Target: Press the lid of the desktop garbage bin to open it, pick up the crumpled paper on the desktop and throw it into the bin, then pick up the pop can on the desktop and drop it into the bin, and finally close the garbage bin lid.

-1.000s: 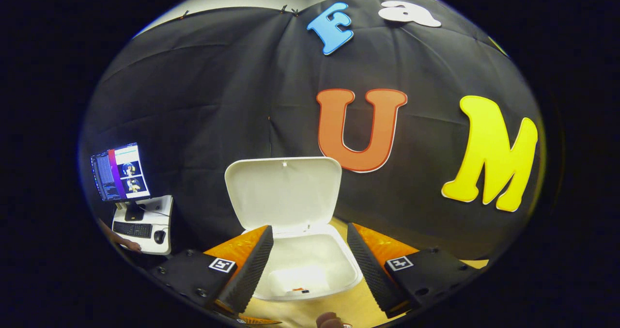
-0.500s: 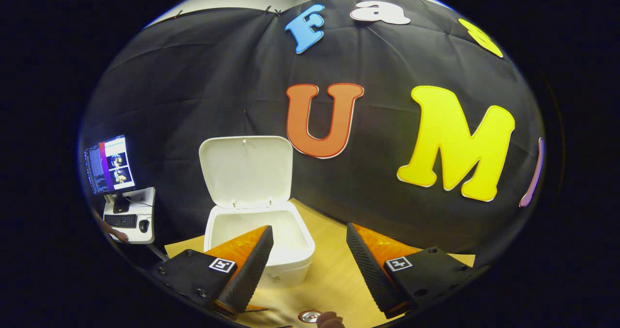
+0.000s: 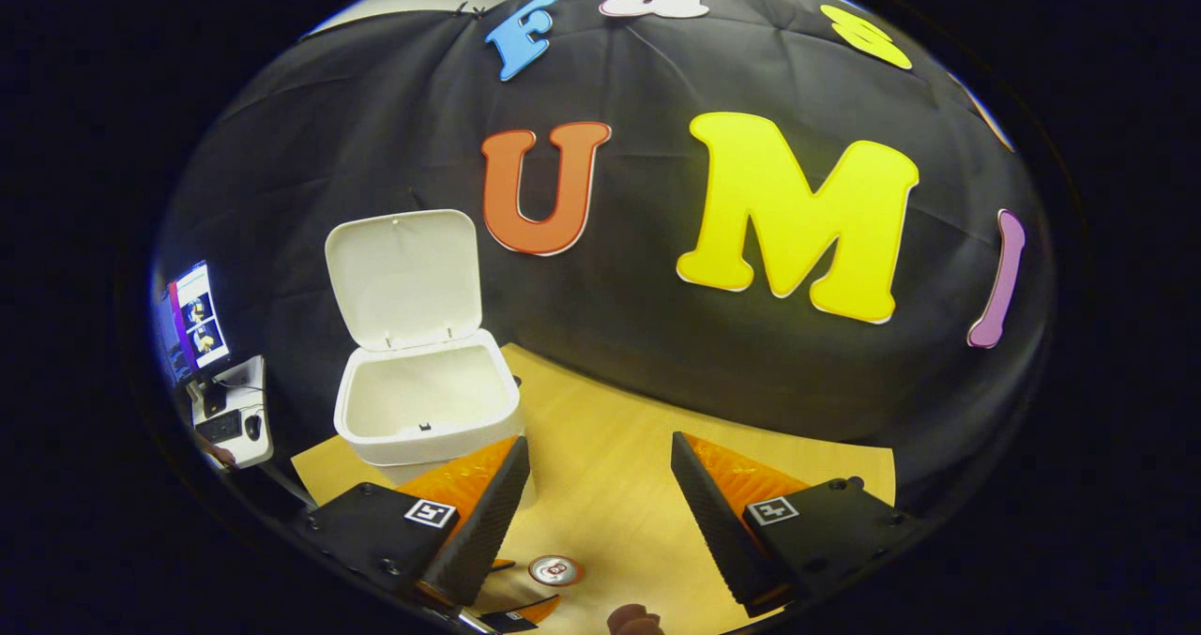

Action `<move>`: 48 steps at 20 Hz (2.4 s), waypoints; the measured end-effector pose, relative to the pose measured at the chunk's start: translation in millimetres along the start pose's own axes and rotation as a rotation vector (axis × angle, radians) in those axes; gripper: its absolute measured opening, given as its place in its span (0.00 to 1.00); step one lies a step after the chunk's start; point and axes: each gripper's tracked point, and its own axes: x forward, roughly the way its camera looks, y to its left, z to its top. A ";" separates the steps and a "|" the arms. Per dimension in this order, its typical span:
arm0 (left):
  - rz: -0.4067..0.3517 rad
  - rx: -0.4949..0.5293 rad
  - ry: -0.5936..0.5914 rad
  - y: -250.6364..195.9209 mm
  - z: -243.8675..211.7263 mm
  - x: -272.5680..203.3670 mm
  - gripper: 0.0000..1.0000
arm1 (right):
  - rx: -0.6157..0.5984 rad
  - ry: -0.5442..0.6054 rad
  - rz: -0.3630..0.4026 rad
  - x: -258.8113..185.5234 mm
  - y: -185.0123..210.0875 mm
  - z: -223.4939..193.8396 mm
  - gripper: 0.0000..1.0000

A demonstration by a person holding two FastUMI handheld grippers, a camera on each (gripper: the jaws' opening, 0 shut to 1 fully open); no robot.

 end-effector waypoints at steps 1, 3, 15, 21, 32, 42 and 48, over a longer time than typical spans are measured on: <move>-0.001 -0.006 0.006 0.2 -3.1 4.2 0.98 | 0.004 0.008 -0.010 -1.8 -3.9 -6.0 0.96; 0.006 -0.008 0.003 4.0 -4.7 14.0 0.98 | -0.001 0.030 -0.029 -3.8 -11.4 -15.7 0.96; -0.009 -0.010 -0.002 1.1 -4.0 43.8 0.98 | -0.008 0.052 -0.060 -16.1 -28.7 -31.3 0.96; -0.036 -0.004 0.017 -1.0 -7.2 54.3 0.88 | -0.022 0.056 -0.072 -36.5 -37.5 -40.6 0.96; 0.034 -0.040 -0.006 -9.8 38.5 2.8 0.87 | 0.090 0.043 -0.079 -60.7 -71.5 -45.5 0.95; 0.165 -0.073 -0.022 8.2 131.2 -86.0 0.87 | 0.210 0.001 -0.083 -71.8 -122.5 -45.6 0.95; 0.241 -0.126 -0.020 47.0 183.3 -117.4 0.87 | 0.235 -0.002 -0.061 -75.5 -122.3 -54.0 0.98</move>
